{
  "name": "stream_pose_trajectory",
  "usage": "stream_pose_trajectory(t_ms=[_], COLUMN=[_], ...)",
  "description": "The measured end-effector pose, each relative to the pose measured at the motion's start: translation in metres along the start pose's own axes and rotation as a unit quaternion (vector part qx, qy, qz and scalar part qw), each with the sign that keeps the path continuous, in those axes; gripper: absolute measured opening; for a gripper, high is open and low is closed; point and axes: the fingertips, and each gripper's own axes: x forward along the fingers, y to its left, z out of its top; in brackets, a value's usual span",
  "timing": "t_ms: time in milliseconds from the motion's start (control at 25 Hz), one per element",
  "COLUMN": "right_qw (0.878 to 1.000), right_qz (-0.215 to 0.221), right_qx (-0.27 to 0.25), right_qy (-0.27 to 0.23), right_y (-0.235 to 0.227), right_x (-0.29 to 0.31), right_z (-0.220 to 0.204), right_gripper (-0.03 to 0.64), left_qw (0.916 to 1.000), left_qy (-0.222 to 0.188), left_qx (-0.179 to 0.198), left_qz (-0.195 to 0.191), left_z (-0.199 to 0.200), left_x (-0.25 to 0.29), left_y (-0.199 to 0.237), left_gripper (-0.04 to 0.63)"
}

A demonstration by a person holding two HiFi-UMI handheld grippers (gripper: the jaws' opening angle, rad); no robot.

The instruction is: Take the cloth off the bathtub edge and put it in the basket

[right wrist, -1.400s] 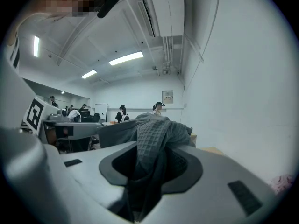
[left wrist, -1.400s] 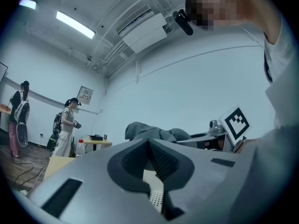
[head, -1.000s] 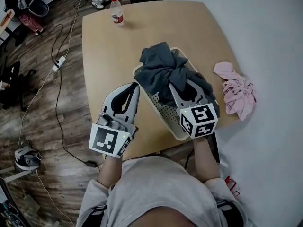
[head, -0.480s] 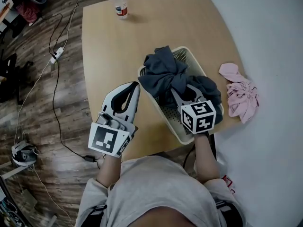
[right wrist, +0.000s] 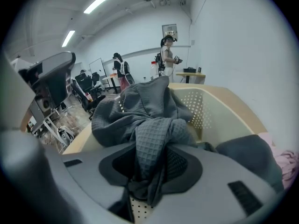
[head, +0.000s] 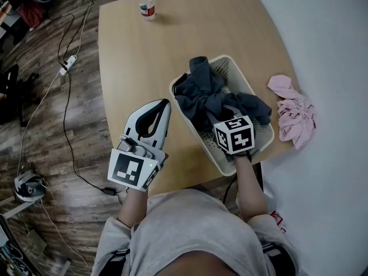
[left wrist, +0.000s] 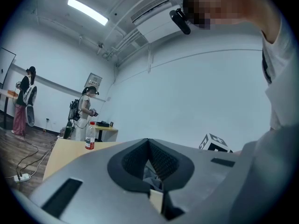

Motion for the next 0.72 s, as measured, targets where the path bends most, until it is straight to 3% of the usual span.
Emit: stream_pose_trajectory(t_ms=[360,720], right_qw=[0.999,0.999], right_qz=[0.007,0.012], right_qx=[-0.020,-0.034], right_qy=[0.041,-0.010], right_y=[0.004,0.014], right_x=[0.018,-0.007], right_z=[-0.013,-0.005], right_gripper=[0.141,0.190], left_qw=[1.0000,0.9999], left_qy=[0.000,0.002], left_qx=[-0.002,0.002], left_qz=[0.002,-0.013], left_z=[-0.001,0.001], left_x=[-0.005,-0.009], left_y=[0.004,-0.010], left_gripper=[-0.005,-0.005])
